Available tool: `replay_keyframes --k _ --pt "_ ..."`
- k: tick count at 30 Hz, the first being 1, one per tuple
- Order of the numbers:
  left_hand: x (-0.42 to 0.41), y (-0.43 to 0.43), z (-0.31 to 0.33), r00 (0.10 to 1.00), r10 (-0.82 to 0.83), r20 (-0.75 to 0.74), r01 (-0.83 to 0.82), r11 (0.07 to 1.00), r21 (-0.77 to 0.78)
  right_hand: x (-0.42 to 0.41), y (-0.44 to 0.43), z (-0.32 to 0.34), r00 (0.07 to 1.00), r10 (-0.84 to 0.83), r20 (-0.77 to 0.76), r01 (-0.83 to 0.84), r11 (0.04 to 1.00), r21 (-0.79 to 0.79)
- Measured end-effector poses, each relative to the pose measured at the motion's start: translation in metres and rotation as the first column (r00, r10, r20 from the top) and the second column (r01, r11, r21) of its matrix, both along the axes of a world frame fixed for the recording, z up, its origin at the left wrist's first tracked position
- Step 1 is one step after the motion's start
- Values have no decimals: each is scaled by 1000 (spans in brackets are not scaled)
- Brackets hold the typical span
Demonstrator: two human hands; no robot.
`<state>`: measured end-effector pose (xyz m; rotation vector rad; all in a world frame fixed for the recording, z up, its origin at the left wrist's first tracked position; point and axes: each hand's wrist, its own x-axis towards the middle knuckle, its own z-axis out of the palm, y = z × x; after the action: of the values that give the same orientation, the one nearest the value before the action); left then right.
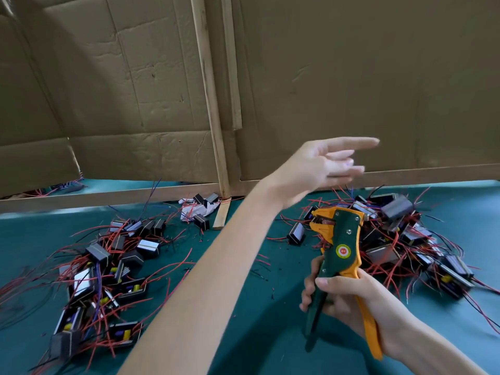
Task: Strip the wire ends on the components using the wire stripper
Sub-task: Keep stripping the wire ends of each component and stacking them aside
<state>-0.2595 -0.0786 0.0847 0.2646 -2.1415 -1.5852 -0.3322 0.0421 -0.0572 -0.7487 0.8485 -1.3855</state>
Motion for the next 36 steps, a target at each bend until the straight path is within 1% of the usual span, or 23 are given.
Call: replay_keyframes --k 2,3,4,5,6,7,8,9,10,11,13,15,18,20,22,24,25,27,29,33,36 --pt "27 -13 -6 996 84 31 -84 996 1 0 2 2 1000 -3 -8 3 1000 -14" --pt "43 -21 -11 984 158 81 -155 987 -50 1 3 3 1000 -6 -14 6 1000 -15" --pt "61 -28 -17 958 237 164 -216 967 -139 1 4 4 1000 -11 -21 11 1000 -11" --pt "77 -35 -26 909 313 275 -243 934 -261 2 4 5 999 -18 -26 18 1000 -6" --pt "92 -41 -36 834 378 403 -217 895 -390 2 4 5 999 -27 -32 27 1000 -1" --pt "105 -47 -48 737 428 523 -154 860 -486 3 4 6 999 -31 -34 31 1000 0" --pt "114 -52 -60 638 463 616 -92 839 -536 3 4 6 999 -35 -34 35 999 0" --pt "121 -55 -71 562 480 673 -61 836 -545 3 4 6 999 -38 -34 38 999 0" --pt "125 -56 -80 528 474 705 -63 850 -524 3 3 6 998 -43 -36 43 999 0" --pt "127 -56 -87 530 454 717 -84 869 -488 3 3 5 998 -48 -38 48 999 0" --pt "130 -58 -95 574 433 695 -143 889 -436 2 3 5 998 -55 -41 55 998 -1" --pt "131 -59 -102 593 487 641 -172 855 -490 1 2 5 998 -60 -33 60 998 -4" --pt "129 -60 -113 591 567 575 -147 776 -613 0 3 4 998 -51 -26 51 999 2" --pt "126 -60 -117 598 563 570 -119 766 -632 1 3 4 999 -36 -35 36 999 6" --pt "124 -59 -119 626 548 555 -133 776 -616 1 2 4 999 -27 -31 27 999 17" --pt "122 -58 -118 690 530 493 -210 798 -564 2 2 4 999 -27 -28 27 999 19" --pt "120 -56 -116 734 510 449 -260 822 -507 2 3 4 999 -28 -32 29 999 13" --pt "117 -52 -110 819 462 342 -346 871 -348 3 4 7 999 -23 -42 22 1000 -4" --pt "114 -46 -104 876 422 232 -383 903 -196 6 5 9 999 -11 -51 11 1000 -6" --pt "108 -34 -90 902 417 111 -412 909 -67 9 5 12 999 1 -43 -1 1000 6" --pt "104 -24 -82 901 431 45 -428 901 -70 9 6 13 998 51 -46 -52 998 -17"
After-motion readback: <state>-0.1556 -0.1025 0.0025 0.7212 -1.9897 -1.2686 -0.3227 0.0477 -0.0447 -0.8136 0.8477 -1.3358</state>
